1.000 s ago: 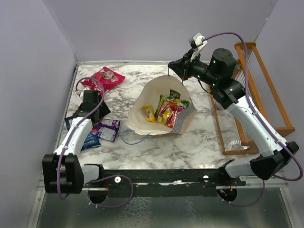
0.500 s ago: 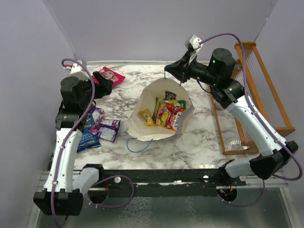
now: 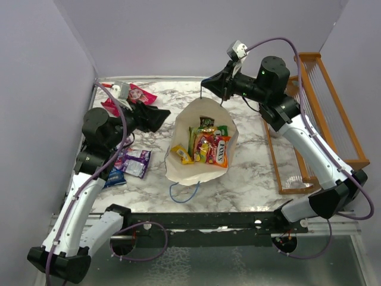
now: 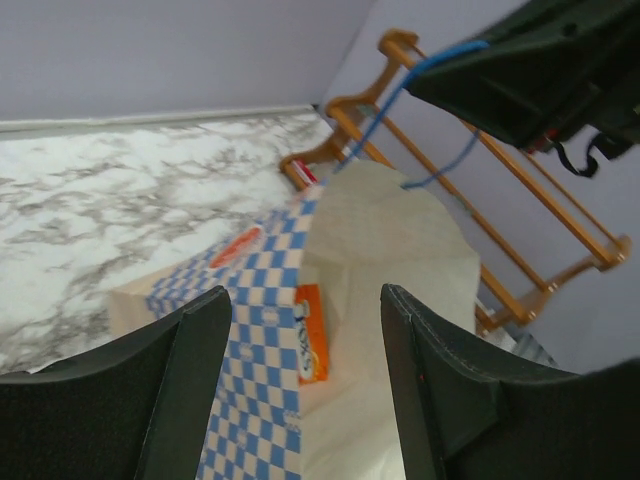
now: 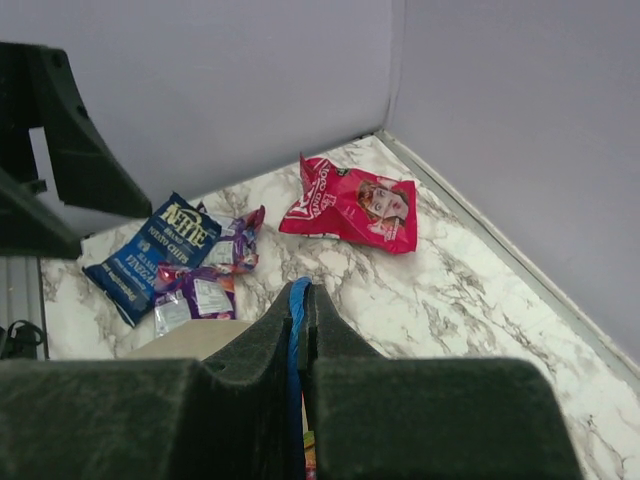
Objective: Take the snacks out of the paper bag
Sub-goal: Take out the snack from the paper bag.
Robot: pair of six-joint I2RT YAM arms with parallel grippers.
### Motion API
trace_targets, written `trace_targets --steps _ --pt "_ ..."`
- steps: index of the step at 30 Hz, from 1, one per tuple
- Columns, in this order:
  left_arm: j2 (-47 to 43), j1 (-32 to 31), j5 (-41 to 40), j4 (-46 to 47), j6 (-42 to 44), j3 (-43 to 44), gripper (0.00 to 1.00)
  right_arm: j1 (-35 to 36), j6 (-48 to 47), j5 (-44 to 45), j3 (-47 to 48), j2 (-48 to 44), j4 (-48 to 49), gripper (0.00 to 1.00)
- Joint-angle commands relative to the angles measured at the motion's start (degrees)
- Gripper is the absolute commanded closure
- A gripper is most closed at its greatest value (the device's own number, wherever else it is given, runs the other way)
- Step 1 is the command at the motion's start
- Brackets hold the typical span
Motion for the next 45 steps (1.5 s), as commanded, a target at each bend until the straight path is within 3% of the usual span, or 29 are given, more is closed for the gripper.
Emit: trace_targets --steps 1,9,17,29,35,45 --pt "0.3 -8.3 -0.4 4.1 -1.5 -2.6 0.36 0.3 0.7 2.6 3.4 -0.1 5.8 0.98" --pt "1.8 -22.8 -10.7 4.5 0.5 -2.2 0.39 0.2 -0.3 -0.1 4.1 -0.1 5.4 0.98" --pt "4.1 -32.5 -15.2 6.1 1.9 -2.8 0.42 0.3 -1.5 -7.7 2.2 -1.6 10.2 0.98" --pt "7.5 -44.3 -31.3 0.7 5.0 -10.2 0.52 0.3 1.9 -13.1 1.7 -2.6 13.7 0.98" --pt "11.6 -47.8 -41.6 1.5 4.1 -13.9 0.61 1.0 1.3 -6.0 -0.2 -3.9 12.5 0.98" --pt "15.2 -47.8 -45.6 1.5 2.0 -12.2 0.62 1.2 -5.0 8.0 2.1 -6.0 4.4 0.98"
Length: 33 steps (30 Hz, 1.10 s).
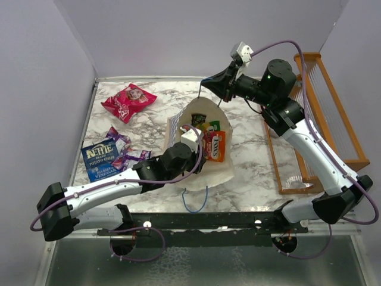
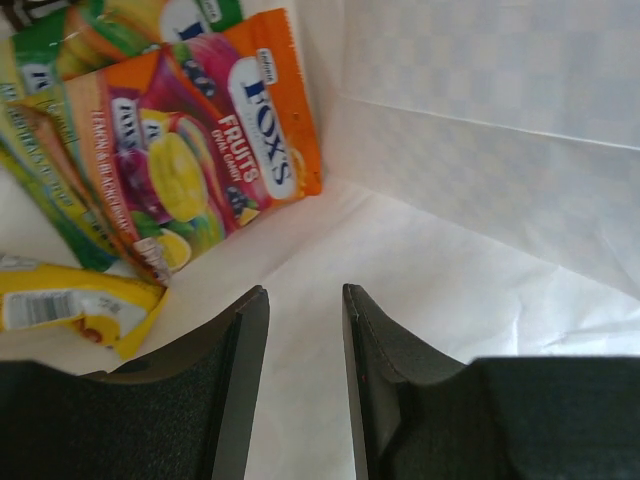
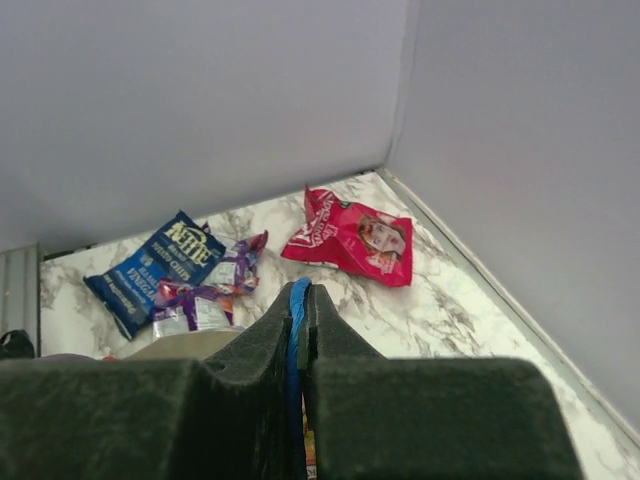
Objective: Take the snacks out of the paper bag
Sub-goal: Take out the snack from the paper bag.
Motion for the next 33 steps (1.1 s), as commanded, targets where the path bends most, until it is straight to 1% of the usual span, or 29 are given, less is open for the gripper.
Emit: trace_targets --steps 1,4,8,10,16,18,23,26,28,31,33 --pt "0.4 0.0 -3.3 1.0 -1.4 2.3 0.62 0.2 -4.6 11.2 4.5 -3.4 -1.5 0.98" --pt "0.6 0.0 -1.9 1.1 -1.0 3.9 0.61 0.2 -6.9 14.2 6.2 -3.4 -4.9 0.98" --pt "1.2 0.0 -1.1 0.6 -0.8 6.1 0.60 1.5 -9.0 20.6 7.3 -3.2 -7.9 0.98" --pt "2.3 0.0 -1.2 0.4 -0.6 6.6 0.60 2.1 -9.4 23.1 7.0 -3.2 -8.3 0.98" --pt "8.3 0.0 -1.6 0.4 -1.1 6.3 0.60 5.6 -8.0 26.4 3.7 -3.8 -6.8 0.98" --pt "9.5 0.2 -1.7 1.4 -1.3 5.4 0.60 6.5 -7.4 26.2 2.9 -3.9 -6.7 0.98" --pt "9.0 1.7 -2.6 3.6 -4.1 2.0 0.62 6.8 -2.5 21.1 -1.0 -5.5 -5.6 0.98" --pt "6.6 3.3 -2.1 7.6 -6.3 -1.3 0.62 6.8 0.8 17.0 -3.4 -6.7 -3.8 0.98" --pt "5.9 3.4 -2.0 10.9 -5.4 -2.4 0.62 6.8 2.2 16.1 -4.3 -7.2 -2.9 0.98" --pt "7.6 3.4 -2.6 12.9 -2.7 -0.7 0.60 6.9 3.0 16.7 -4.2 -7.1 -2.8 0.98" --pt "10.3 3.4 -4.4 11.4 -1.0 2.3 0.60 6.9 3.2 17.0 -3.7 -7.0 -2.9 0.98"
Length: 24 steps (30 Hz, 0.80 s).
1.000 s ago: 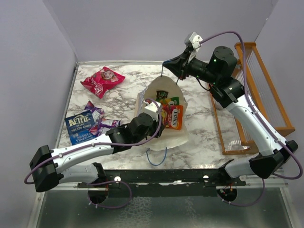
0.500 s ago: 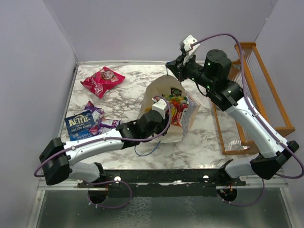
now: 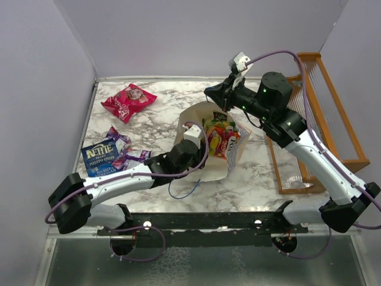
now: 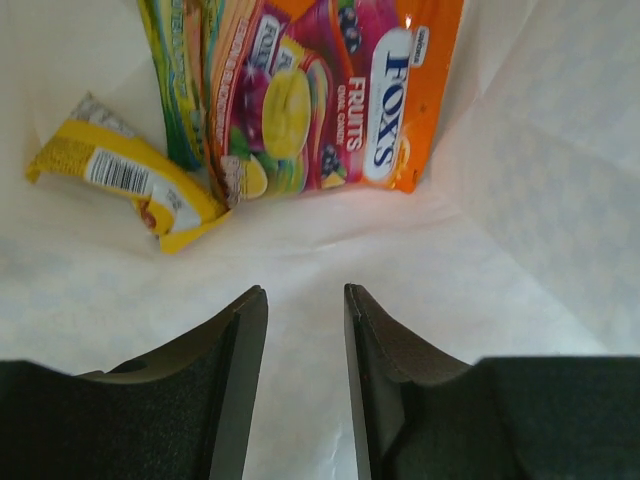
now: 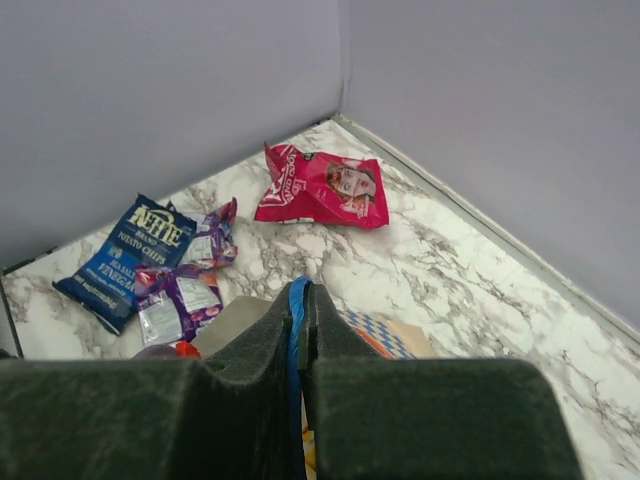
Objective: Take the snacks out of the paper bag
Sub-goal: Take out the snack from the paper bag.
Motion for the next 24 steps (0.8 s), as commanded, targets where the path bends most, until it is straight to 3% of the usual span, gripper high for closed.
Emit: trace_targets --steps 1,5,13,19,24 --pt "3.8 -0.1 -4.1 2.5 2.9 6.3 0.61 0.4 2.8 -2.1 1.1 -1.4 4.9 0.98" --pt "7.5 -0.1 -7.8 2.2 2.8 10.0 0.62 0.5 2.9 -2.2 2.1 -1.5 4.8 0.98" --pt "12.6 0.1 -9.7 19.6 5.7 7.0 0.60 0.8 0.7 -2.8 4.2 -0.8 2.4 0.98" --pt "19.7 0.4 -14.6 17.4 7.4 12.2 0.53 1.0 -0.2 -2.5 4.9 -0.4 2.3 0.98" --pt "20.0 1.7 -16.8 15.2 7.6 11.8 0.47 1.0 -1.3 -0.8 4.8 -0.4 2.1 0.98"
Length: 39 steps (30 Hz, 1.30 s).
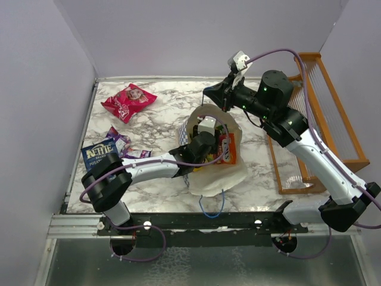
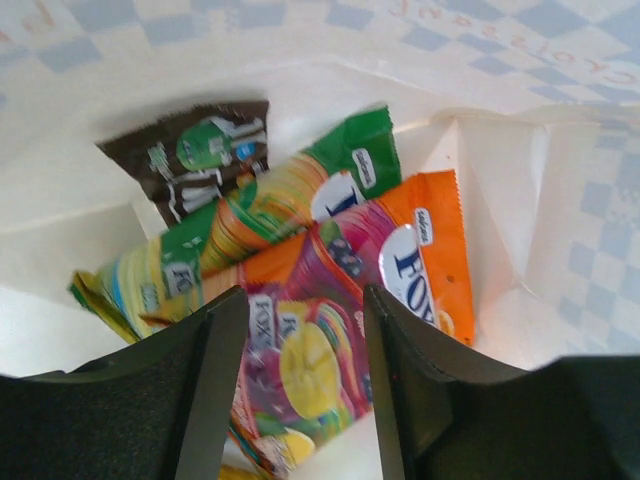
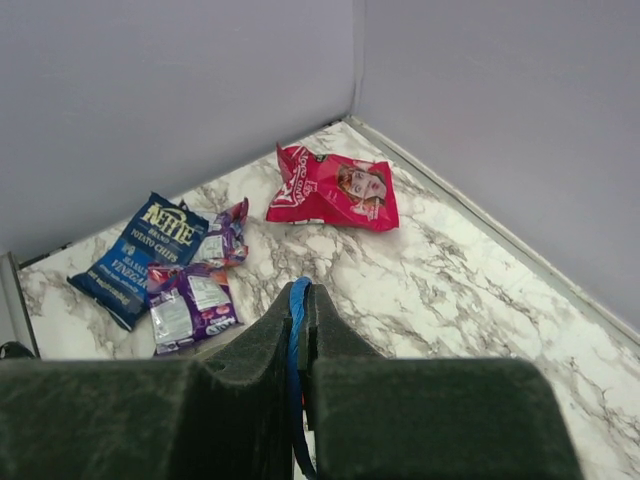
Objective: Take the snacks out of the paper bag
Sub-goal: Take out the snack from the paper bag, then adjust the paper bag at the center of the board.
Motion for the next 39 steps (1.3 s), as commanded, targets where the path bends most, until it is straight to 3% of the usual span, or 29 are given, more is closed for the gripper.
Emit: trace_targets --steps 1,10,15,21,28,34,39 --pt "-0.7 1.0 -4.7 -1.0 1.0 0.8 0.46 0.4 -1.8 0.8 2.5 -1.0 3.6 0.98" --pt "-2.8 1.2 -8.1 -13.1 -11.2 0.2 0.38 0.4 -2.5 10.4 2.0 0.7 3.8 0.98" --pt "0.2 2.4 -4.3 -11.2 -6.8 2.6 0.37 0.4 -3.3 18.2 4.1 2.9 2.8 0.98" --pt "6.3 5.3 3.3 -13.5 -2.8 12.1 0.39 0.4 -9.5 23.8 10.6 4.8 1.4 0.98" --pt "10.0 6.1 7.7 -12.6 3.3 19.1 0.39 0.4 -14.7 22.5 19.4 7.9 -2.5 0.98" --pt "10.1 8.1 12.8 -9.0 3.3 15.6 0.38 0.4 -13.1 12.8 10.2 3.6 0.2 0.98" --pt "10.0 8.7 13.2 -8.6 4.1 13.9 0.37 0.4 -12.5 11.6 3.8 1.5 1.6 0.98"
